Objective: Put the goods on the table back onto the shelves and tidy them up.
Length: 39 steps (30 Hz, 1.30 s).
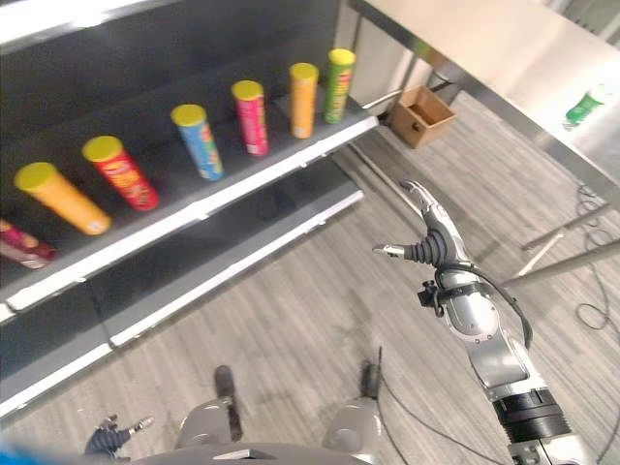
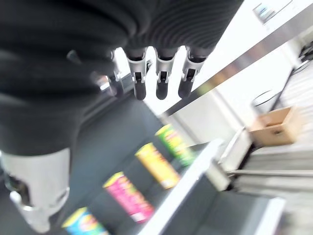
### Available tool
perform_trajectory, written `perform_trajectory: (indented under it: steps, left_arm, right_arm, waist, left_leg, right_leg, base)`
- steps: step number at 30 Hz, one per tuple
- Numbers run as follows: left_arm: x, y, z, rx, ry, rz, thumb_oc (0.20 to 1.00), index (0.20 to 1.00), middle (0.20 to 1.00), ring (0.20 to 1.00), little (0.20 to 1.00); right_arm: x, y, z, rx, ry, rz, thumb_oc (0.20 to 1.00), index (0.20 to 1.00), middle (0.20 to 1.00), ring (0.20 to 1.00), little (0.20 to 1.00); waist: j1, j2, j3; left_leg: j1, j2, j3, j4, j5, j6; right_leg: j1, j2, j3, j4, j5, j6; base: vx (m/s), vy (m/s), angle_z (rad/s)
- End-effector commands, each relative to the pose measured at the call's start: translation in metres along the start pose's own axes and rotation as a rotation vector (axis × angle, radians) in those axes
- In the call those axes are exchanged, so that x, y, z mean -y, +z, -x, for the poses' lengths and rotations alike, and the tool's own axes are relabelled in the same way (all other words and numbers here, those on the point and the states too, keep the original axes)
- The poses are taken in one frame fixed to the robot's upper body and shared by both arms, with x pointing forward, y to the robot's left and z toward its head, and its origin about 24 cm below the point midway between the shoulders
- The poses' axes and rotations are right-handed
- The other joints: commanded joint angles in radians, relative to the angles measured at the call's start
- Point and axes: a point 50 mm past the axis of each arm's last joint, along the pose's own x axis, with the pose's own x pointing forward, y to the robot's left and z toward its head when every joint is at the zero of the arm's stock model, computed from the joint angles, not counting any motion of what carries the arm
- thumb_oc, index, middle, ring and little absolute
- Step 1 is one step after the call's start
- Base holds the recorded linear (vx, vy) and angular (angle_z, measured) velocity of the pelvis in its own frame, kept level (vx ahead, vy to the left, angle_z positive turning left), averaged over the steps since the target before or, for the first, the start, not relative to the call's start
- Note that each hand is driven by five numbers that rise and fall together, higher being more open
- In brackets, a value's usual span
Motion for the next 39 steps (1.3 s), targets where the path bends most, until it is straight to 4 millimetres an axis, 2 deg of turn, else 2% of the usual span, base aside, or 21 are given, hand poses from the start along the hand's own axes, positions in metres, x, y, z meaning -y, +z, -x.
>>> perform_trajectory:
  steps: [1, 2, 3, 4, 5, 7, 8, 10, 12, 14, 17, 21, 24, 26, 27, 30, 31, 32, 33, 37, 39]
  left_arm:
    - [-0.010, 0.016, -0.004, 0.063, 0.025, 0.042, 1.000, 1.000, 1.000, 1.000, 1.000]
    - [-0.001, 0.022, -0.005, 0.080, -0.009, 0.050, 1.000, 1.000, 1.000, 1.000, 1.000]
    - [-0.001, 0.022, -0.005, 0.080, -0.009, 0.049, 1.000, 1.000, 1.000, 1.000, 1.000]
    - [0.003, 0.024, -0.005, 0.085, -0.023, 0.052, 1.000, 1.000, 1.000, 1.000, 1.000]
    - [0.008, 0.028, -0.005, 0.099, -0.041, 0.055, 1.000, 1.000, 1.000, 1.000, 1.000]
    - [0.010, 0.028, -0.005, 0.097, -0.046, 0.058, 1.000, 1.000, 1.000, 1.000, 1.000]
    - [0.011, 0.027, -0.004, 0.093, -0.047, 0.067, 1.000, 1.000, 1.000, 1.000, 1.000]
    - [0.015, 0.020, -0.002, 0.080, -0.069, 0.085, 1.000, 1.000, 1.000, 1.000, 1.000]
    - [0.020, 0.014, 0.000, 0.059, -0.083, 0.101, 1.000, 1.000, 1.000, 1.000, 1.000]
    - [0.022, 0.009, 0.001, 0.039, -0.094, 0.093, 1.000, 1.000, 1.000, 1.000, 1.000]
    - [0.024, -0.003, 0.005, -0.002, -0.112, 0.082, 1.000, 1.000, 1.000, 1.000, 1.000]
    - [0.027, -0.012, 0.008, -0.032, -0.116, 0.089, 1.000, 1.000, 1.000, 1.000, 1.000]
    - [0.025, -0.021, 0.011, -0.062, -0.114, 0.093, 1.000, 1.000, 1.000, 1.000, 1.000]
    - [0.023, -0.027, 0.012, -0.077, -0.102, 0.101, 1.000, 1.000, 1.000, 1.000, 1.000]
    - [0.018, -0.027, 0.011, -0.085, -0.082, 0.096, 1.000, 1.000, 1.000, 1.000, 1.000]
    - [0.013, -0.029, 0.011, -0.090, -0.070, 0.083, 1.000, 1.000, 1.000, 1.000, 1.000]
    - [0.008, -0.022, 0.008, -0.067, -0.059, 0.064, 1.000, 1.000, 1.000, 1.000, 1.000]
    - [0.008, -0.021, 0.008, -0.067, -0.060, 0.064, 1.000, 1.000, 1.000, 1.000, 1.000]
    - [0.002, -0.011, 0.004, -0.029, -0.050, 0.055, 1.000, 1.000, 1.000, 1.000, 1.000]
    - [-0.006, -0.003, 0.002, 0.000, -0.038, 0.038, 1.000, 1.000, 1.000, 1.000, 1.000]
    - [-0.010, 0.000, 0.001, 0.011, -0.030, 0.037, 1.000, 1.000, 1.000, 1.000, 1.000]
  right_arm:
    - [0.037, 0.013, -0.007, 0.090, -0.136, 0.010, 1.000, 1.000, 1.000, 1.000, 1.000]
    - [0.041, 0.008, -0.002, 0.066, -0.139, 0.022, 1.000, 1.000, 1.000, 1.000, 1.000]
    - [0.041, 0.008, -0.001, 0.065, -0.139, 0.023, 1.000, 1.000, 1.000, 1.000, 1.000]
    - [0.042, 0.005, 0.002, 0.048, -0.142, 0.022, 1.000, 1.000, 1.000, 1.000, 1.000]
    - [0.044, 0.001, 0.006, 0.029, -0.156, 0.028, 1.000, 1.000, 1.000, 1.000, 1.000]
    - [0.041, 0.000, 0.007, 0.023, -0.151, 0.021, 1.000, 1.000, 1.000, 1.000, 1.000]
    - [0.039, 0.000, 0.006, 0.021, -0.146, 0.005, 1.000, 1.000, 1.000, 1.000, 1.000]
    - [0.035, 0.003, 0.003, 0.032, -0.126, -0.015, 1.000, 1.000, 1.000, 1.000, 1.000]
    - [0.033, 0.001, 0.003, 0.024, -0.129, -0.028, 1.000, 1.000, 1.000, 1.000, 1.000]
    - [0.036, 0.002, 0.003, 0.032, -0.152, -0.033, 1.000, 1.000, 1.000, 1.000, 1.000]
    - [0.037, 0.005, 0.000, 0.049, -0.176, -0.041, 1.000, 1.000, 1.000, 1.000, 1.000]
    - [0.039, 0.005, -0.002, 0.046, -0.215, -0.039, 1.000, 1.000, 1.000, 1.000, 1.000]
    - [0.039, 0.004, 0.000, 0.033, -0.226, -0.038, 1.000, 1.000, 1.000, 1.000, 1.000]
    - [0.037, 0.003, 0.003, 0.026, -0.234, -0.037, 1.000, 1.000, 1.000, 1.000, 1.000]
    - [0.037, 0.000, 0.007, 0.002, -0.243, -0.027, 1.000, 1.000, 1.000, 1.000, 1.000]
    - [0.041, -0.003, 0.009, -0.016, -0.258, 0.005, 1.000, 1.000, 1.000, 1.000, 1.000]
    - [0.057, -0.002, 0.009, -0.006, -0.315, 0.065, 1.000, 1.000, 1.000, 1.000, 1.000]
    - [0.057, -0.002, 0.009, -0.006, -0.315, 0.066, 1.000, 1.000, 1.000, 1.000, 1.000]
    - [0.073, 0.003, 0.011, 0.020, -0.375, 0.098, 1.000, 1.000, 1.000, 1.000, 1.000]
    - [0.086, 0.006, 0.012, 0.041, -0.437, 0.111, 1.000, 1.000, 1.000, 1.000, 1.000]
    - [0.096, 0.007, 0.012, 0.046, -0.462, 0.125, 1.000, 1.000, 1.000, 1.000, 1.000]
  waist:
    - [0.001, -0.060, -0.028]
    - [-0.009, -0.050, -0.036]
    - [-0.008, -0.049, -0.035]
    - [-0.013, -0.043, -0.035]
    - [-0.016, -0.037, -0.031]
    - [-0.016, -0.042, -0.033]
    - [-0.005, -0.054, -0.023]
    - [0.010, -0.077, -0.015]
    - [0.016, -0.080, -0.012]
    - [0.022, -0.068, -0.010]
    - [0.048, -0.039, -0.001]
    - [0.077, -0.015, 0.009]
    - [0.085, -0.007, -0.001]
    - [0.092, 0.000, -0.009]
    - [0.088, -0.017, -0.018]
    - [0.087, -0.041, -0.049]
    - [0.072, -0.060, -0.056]
    - [0.075, -0.061, -0.056]
    - [0.051, -0.061, -0.039]
    - [0.037, -0.052, -0.023]
    - [0.039, -0.058, -0.028]
  left_leg:
    - [0.089, 0.015, -0.062, 0.107, -0.109, -0.034]
    - [0.095, 0.052, -0.065, 0.104, -0.053, -0.042]
    - [0.095, 0.053, -0.065, 0.103, -0.052, -0.043]
    - [0.093, 0.075, -0.070, 0.114, 0.002, -0.048]
    - [0.074, 0.105, -0.086, 0.153, 0.105, -0.046]
    - [0.066, 0.097, -0.096, 0.162, 0.101, -0.035]
    - [0.057, 0.063, -0.153, 0.198, 0.060, -0.009]
    - [0.022, -0.074, -0.298, 0.230, -0.079, 0.034]
    - [-0.017, -0.151, -0.355, 0.224, -0.129, 0.042]
    - [-0.050, -0.200, -0.357, 0.196, -0.120, 0.051]
    - [-0.125, -0.319, -0.401, 0.113, -0.074, 0.077]
    - [-0.208, -0.395, -0.364, 0.022, -0.020, 0.071]
    - [-0.205, -0.376, -0.298, 0.006, -0.010, 0.080]
    - [-0.170, -0.364, -0.292, 0.008, 0.036, 0.087]
    - [-0.145, -0.353, -0.269, 0.022, 0.053, 0.083]
    - [-0.107, -0.346, -0.229, 0.040, 0.009, 0.108]
    - [-0.062, -0.345, -0.196, 0.059, -0.043, 0.139]
    - [-0.062, -0.346, -0.193, 0.060, -0.044, 0.140]
    - [-0.022, -0.349, -0.193, 0.072, -0.077, 0.164]
    - [-0.001, -0.329, -0.193, 0.085, -0.099, 0.170]
    - [0.008, -0.308, -0.189, 0.087, -0.114, 0.161]
  right_leg:
    - [-0.035, -0.015, 0.019, 0.029, -0.067, -0.012]
    - [-0.009, 0.040, 0.013, 0.022, -0.108, -0.039]
    - [-0.008, 0.041, 0.012, 0.022, -0.108, -0.040]
    - [0.007, 0.070, 0.011, 0.015, -0.120, -0.053]
    - [0.029, 0.110, 0.013, 0.004, -0.141, -0.077]
    - [0.031, 0.119, 0.020, 0.000, -0.149, -0.089]
    - [0.034, 0.128, 0.040, 0.002, -0.157, -0.098]
    - [0.046, 0.133, 0.082, 0.002, -0.161, -0.108]
    - [0.066, 0.139, 0.105, -0.004, -0.164, -0.111]
    - [0.070, 0.151, 0.115, -0.009, -0.165, -0.114]
    - [0.088, 0.191, 0.146, -0.016, -0.172, -0.116]
    - [0.147, 0.237, 0.186, -0.021, -0.212, -0.125]
    - [0.183, 0.256, 0.207, -0.018, -0.241, -0.128]
    - [0.203, 0.256, 0.216, -0.008, -0.257, -0.132]
    - [0.224, 0.232, 0.215, 0.000, -0.274, -0.125]
    - [0.224, 0.173, 0.213, 0.057, -0.285, -0.091]
    - [0.183, 0.127, 0.221, 0.176, -0.243, -0.049]
    - [0.181, 0.126, 0.223, 0.180, -0.244, -0.048]
    - [0.106, 0.104, 0.231, 0.338, -0.162, -0.032]
    - [0.058, 0.070, 0.192, 0.422, -0.126, -0.038]
    - [0.048, 0.024, 0.133, 0.348, -0.120, -0.043]
  base:
    - [0.21, -0.533, -0.27]
    - [0.16, -0.402, -0.11]
    - [0.15, -0.363, 0.00]
    - [0.13, -0.337, 0.27]
    - [0.17, -0.421, 0.24]
    - [0.09, -0.232, 0.01]
    - [0.05, -0.168, -0.16]
    - [0.11, -0.257, -0.31]
    - [0.17, -0.158, -0.53]
    - [0.17, -0.040, -0.42]
    - [0.18, -0.009, -0.21]
    - [0.26, 0.029, -0.39]
    - [0.23, 0.070, -0.62]
    - [0.38, 0.194, -0.26]
    - [0.52, 0.326, -0.37]
    - [0.36, 0.260, -0.48]
    - [0.36, 0.292, -0.77]
    - [0.39, 0.359, -0.89]
    - [0.14, 0.157, -0.58]
    - [0.09, 0.090, -0.02]
    - [0.11, -0.058, -0.07]
